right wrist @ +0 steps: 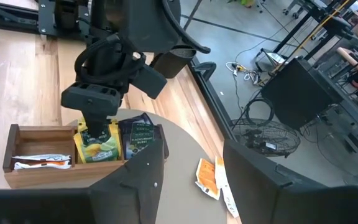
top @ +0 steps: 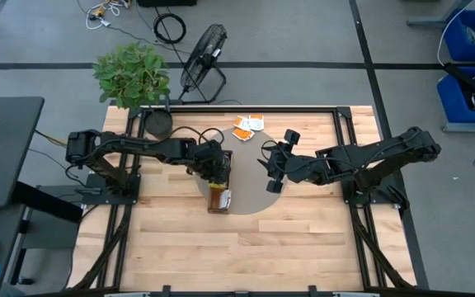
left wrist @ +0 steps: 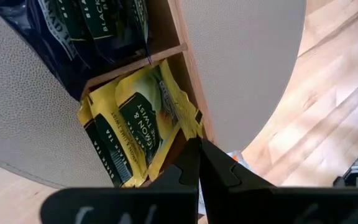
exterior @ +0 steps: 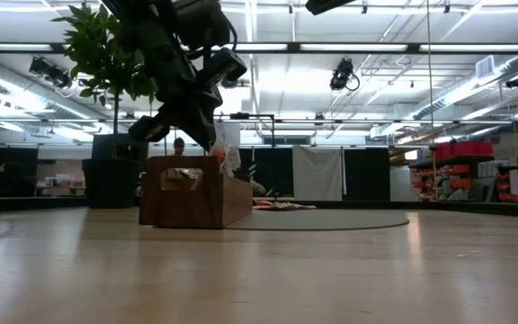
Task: Pick & Place Tea
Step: Put the yellow tea bag into the middle section of the wooden organizer
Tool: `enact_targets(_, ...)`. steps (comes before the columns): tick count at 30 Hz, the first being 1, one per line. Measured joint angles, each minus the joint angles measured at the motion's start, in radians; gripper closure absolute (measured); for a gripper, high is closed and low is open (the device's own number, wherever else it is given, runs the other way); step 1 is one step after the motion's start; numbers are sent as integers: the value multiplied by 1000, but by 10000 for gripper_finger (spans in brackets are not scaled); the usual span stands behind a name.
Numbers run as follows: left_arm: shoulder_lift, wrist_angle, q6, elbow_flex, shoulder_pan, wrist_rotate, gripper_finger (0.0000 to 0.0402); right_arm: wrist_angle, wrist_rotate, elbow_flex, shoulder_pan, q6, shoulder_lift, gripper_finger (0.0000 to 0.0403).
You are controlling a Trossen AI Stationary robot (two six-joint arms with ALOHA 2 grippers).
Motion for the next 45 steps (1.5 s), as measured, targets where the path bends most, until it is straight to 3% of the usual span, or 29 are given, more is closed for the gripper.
enact_targets(6,0,2,14,0,-4,39,400,0,0,0,0,1,0,230)
enact_targets(26,0,-1,23,0,-4,-7,400,-1,0,0,0,0,0,230)
enact_targets(45,67,53,14,1,-13,33,399,-5,-21,0,0,5,0,230)
